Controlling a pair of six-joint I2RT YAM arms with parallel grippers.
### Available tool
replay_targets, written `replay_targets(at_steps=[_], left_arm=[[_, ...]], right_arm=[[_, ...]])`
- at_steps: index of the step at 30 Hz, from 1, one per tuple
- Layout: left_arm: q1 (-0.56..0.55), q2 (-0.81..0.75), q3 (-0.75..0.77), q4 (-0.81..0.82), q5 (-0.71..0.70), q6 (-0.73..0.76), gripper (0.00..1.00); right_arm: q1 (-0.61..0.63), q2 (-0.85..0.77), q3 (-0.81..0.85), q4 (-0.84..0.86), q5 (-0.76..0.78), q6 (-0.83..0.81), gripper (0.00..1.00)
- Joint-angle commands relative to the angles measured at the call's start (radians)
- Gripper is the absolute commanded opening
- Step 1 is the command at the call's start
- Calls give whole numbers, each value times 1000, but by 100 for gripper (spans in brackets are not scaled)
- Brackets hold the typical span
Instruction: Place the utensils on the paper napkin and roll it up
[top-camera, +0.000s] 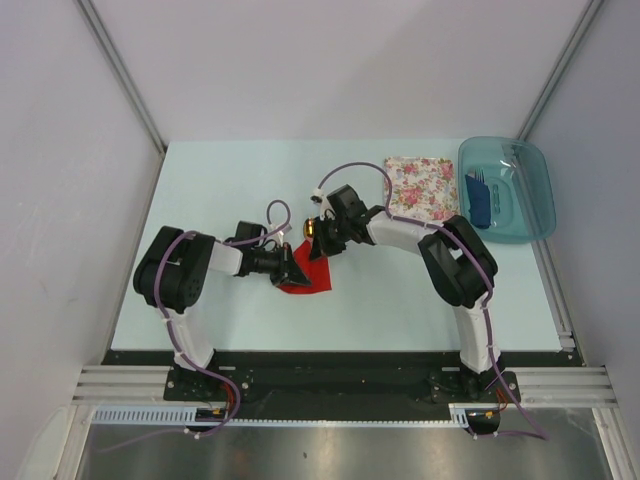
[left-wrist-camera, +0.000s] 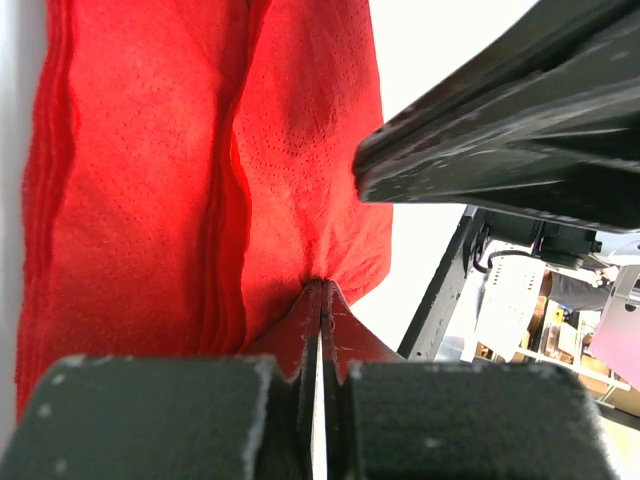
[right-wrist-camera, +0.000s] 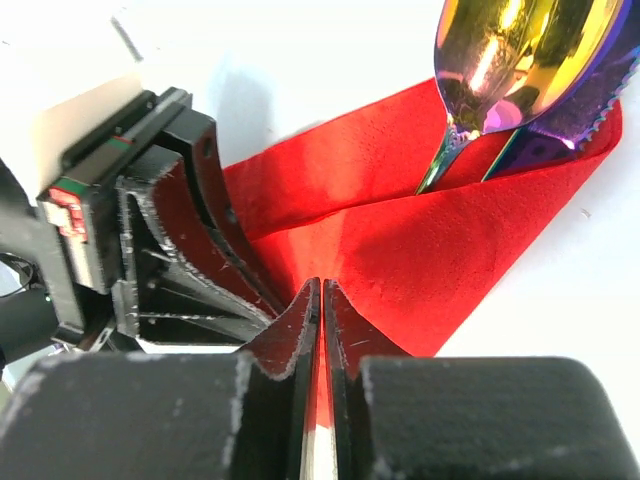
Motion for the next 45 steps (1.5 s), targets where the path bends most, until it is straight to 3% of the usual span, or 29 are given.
replay_targets(at_steps=[1, 9, 16, 21, 26, 34, 39, 45], left_arm=[[4, 35, -10, -36, -151, 64, 0], [4, 35, -5, -39, -146, 60, 0], [4, -102, -56, 23, -84, 56, 29], [-10, -166, -62, 86, -60, -5, 33], [-40, -112, -41, 138, -70, -44, 30], [-46, 21, -2, 53, -139, -15, 14], [-42, 32, 2, -29, -178, 16, 1], [-42, 25, 7, -35, -176, 31, 0]], right_arm=[[10, -30, 32, -17, 23, -17, 6], [13, 83, 52, -18, 23, -25, 2], [15, 146, 43, -58, 97, -63, 0], [16, 140, 26, -58, 86, -59, 0], [12, 132, 26, -55, 68, -53, 0], [1, 105, 55, -64, 25, -31, 0], [-26, 25, 107, -84, 9, -17, 9], [-40, -39, 135, -109, 75, -71, 11]])
